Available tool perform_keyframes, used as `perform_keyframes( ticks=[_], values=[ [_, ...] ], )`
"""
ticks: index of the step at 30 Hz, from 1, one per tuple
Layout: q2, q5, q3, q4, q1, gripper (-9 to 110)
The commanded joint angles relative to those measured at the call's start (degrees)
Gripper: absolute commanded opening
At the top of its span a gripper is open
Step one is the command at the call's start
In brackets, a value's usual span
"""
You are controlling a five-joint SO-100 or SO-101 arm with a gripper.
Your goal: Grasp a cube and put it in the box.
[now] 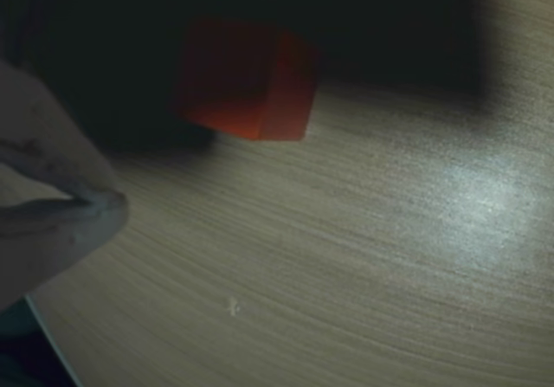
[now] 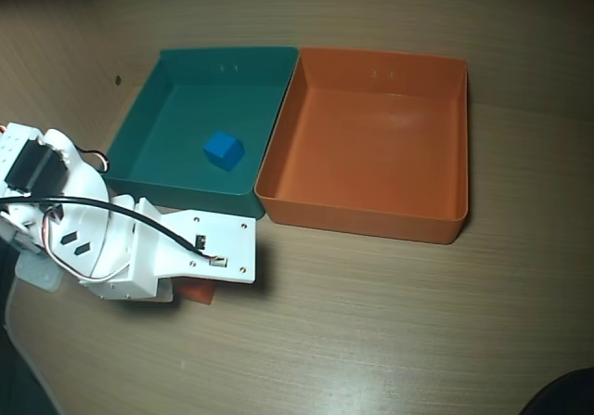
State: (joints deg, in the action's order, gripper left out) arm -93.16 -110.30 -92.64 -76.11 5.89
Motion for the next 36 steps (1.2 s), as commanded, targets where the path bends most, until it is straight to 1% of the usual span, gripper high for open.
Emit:
perform_keyframes(
  ticks=[1,6,10,12,15,24,36],
  values=[
    [-0.5,0.4,3.1,-0.3,0.1,10],
    [-0.5,0.4,3.1,-0.1,0.2,31],
    [-0.5,0.4,3.1,0.4,0.2,43],
    [-0.5,0.4,3.1,0.4,0.2,47],
    [-0.5,0.4,3.2,0.5,0.2,48],
    [-0.4,0.4,3.2,0.5,0.3,48],
    [7.4,0.1,4.0,0.7,0.3,48]
  ],
)
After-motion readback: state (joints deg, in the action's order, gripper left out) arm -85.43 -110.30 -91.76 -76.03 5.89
